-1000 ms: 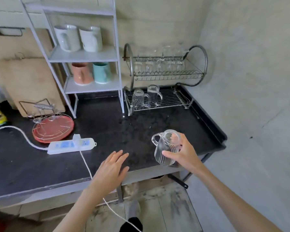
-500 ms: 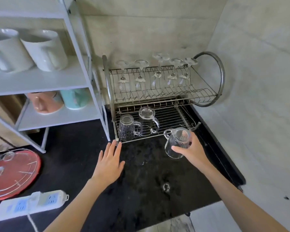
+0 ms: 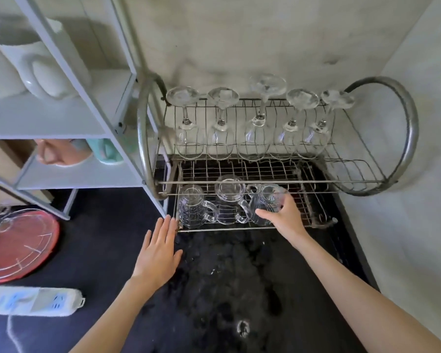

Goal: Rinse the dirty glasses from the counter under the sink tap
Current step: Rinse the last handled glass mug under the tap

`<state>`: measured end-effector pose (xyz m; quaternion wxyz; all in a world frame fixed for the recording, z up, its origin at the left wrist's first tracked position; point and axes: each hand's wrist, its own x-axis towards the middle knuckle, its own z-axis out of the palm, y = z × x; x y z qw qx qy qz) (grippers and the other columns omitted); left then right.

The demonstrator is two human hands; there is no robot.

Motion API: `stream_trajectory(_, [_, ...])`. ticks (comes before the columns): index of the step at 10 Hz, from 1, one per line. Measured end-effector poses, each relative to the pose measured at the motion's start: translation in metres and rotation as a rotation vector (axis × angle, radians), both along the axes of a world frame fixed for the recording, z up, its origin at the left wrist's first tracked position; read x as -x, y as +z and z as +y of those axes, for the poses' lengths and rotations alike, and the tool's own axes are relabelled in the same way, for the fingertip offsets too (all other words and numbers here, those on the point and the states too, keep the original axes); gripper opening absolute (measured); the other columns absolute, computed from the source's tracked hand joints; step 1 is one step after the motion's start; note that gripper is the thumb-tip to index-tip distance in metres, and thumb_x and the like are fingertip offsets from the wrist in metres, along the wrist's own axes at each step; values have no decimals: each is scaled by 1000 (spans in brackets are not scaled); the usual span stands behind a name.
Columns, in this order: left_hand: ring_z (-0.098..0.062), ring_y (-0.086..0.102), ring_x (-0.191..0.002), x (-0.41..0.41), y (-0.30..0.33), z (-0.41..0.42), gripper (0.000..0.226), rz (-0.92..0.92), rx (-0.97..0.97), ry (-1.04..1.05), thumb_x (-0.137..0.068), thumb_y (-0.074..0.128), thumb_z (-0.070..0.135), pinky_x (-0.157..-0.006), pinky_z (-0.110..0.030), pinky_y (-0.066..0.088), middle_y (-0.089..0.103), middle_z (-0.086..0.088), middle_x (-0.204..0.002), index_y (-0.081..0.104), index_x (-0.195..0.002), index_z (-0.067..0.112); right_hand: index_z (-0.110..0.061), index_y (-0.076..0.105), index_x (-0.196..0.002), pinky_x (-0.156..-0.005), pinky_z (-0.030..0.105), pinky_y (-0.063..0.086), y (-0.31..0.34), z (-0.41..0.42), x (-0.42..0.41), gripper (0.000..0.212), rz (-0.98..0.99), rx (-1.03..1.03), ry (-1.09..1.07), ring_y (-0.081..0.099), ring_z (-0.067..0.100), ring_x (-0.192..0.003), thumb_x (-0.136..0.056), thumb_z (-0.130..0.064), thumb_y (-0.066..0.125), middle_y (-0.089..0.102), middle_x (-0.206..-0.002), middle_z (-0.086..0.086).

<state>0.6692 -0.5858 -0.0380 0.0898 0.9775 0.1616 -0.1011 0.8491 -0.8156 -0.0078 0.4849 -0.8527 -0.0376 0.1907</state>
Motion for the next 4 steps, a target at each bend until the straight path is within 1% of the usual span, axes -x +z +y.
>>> stream_trajectory(1, [-20,-14,-142,1,-7,0,74,-53,10,9,-97,39,33,-116,-37,4,-9,-5,-156,-22,-133,12,-6,40,-134,-84,11,30,-9,3,-6,72,12,0,18,45,8,-107,-74,-18,79,44,-123,-3])
stream_trajectory(2, [-17,-15,-136,2,-12,1,77,-111,31,16,-94,47,29,-115,-38,8,-3,-5,-155,-14,-137,12,-14,46,-113,-75,3,34,-8,5,-9,50,25,-27,20,50,2,-88,-75,-11,78,52,-108,-8])
stream_trajectory(3, [-20,-3,-139,2,-17,1,82,-99,17,11,-89,56,25,-114,-41,16,5,-6,-155,-6,-139,10,-30,43,-102,-75,7,38,-10,4,-14,51,16,-71,44,55,-2,-84,-73,-6,77,54,-94,-16])
stream_trajectory(4, [-30,23,-139,2,-20,1,87,-115,8,29,-79,69,19,-107,-46,30,27,-13,-151,9,-140,5,-29,44,-107,-85,17,38,-8,6,-13,51,24,-88,70,57,12,-101,-76,-6,76,56,-99,-15])
